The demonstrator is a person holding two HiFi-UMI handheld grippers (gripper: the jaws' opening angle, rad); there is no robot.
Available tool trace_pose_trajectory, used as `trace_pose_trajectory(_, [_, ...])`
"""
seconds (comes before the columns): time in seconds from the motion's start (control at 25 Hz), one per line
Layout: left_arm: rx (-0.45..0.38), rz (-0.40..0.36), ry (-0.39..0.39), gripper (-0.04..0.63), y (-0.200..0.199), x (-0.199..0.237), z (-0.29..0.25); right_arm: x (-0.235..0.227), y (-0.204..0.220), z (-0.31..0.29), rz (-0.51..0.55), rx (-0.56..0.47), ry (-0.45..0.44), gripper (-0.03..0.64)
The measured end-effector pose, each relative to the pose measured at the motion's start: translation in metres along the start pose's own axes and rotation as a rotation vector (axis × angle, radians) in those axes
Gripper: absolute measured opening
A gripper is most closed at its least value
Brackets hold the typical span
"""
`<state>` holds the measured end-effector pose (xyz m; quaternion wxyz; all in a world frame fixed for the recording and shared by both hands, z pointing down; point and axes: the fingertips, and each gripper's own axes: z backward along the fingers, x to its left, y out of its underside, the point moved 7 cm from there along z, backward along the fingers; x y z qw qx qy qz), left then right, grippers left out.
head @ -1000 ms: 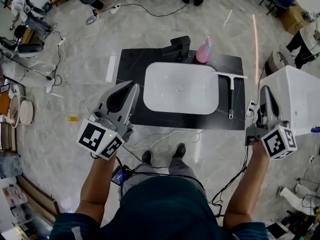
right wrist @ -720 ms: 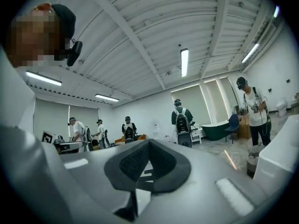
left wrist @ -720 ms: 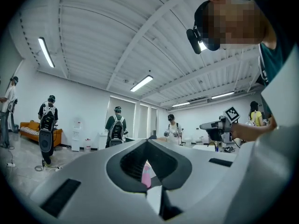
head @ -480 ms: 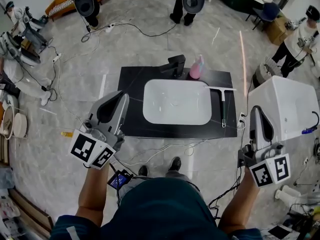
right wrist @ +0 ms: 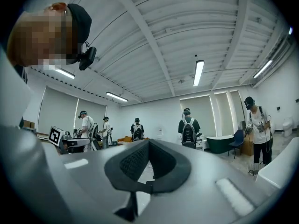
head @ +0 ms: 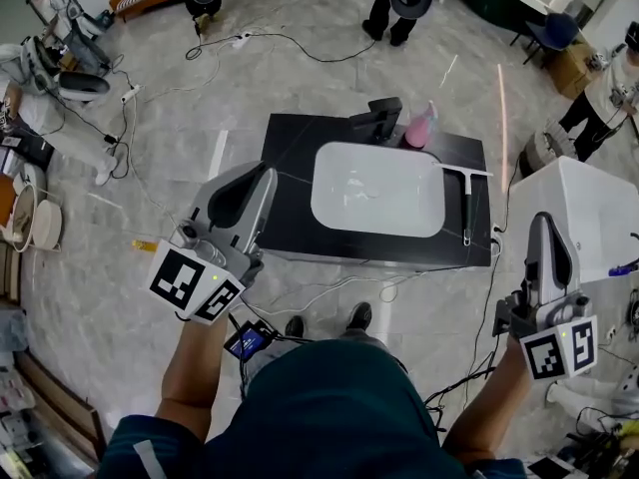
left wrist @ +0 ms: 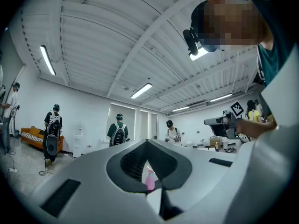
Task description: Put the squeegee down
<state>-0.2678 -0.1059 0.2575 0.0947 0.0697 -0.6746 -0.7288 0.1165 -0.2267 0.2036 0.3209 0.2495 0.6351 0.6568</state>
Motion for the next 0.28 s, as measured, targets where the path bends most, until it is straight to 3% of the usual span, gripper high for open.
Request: trace_pose_trajectory(0.28, [-0.003,-0.001,-0.011,0.003,0.004,-0.002,0.021,0.014,0.008,0.008,0.006,0.009,-0.009,0.008])
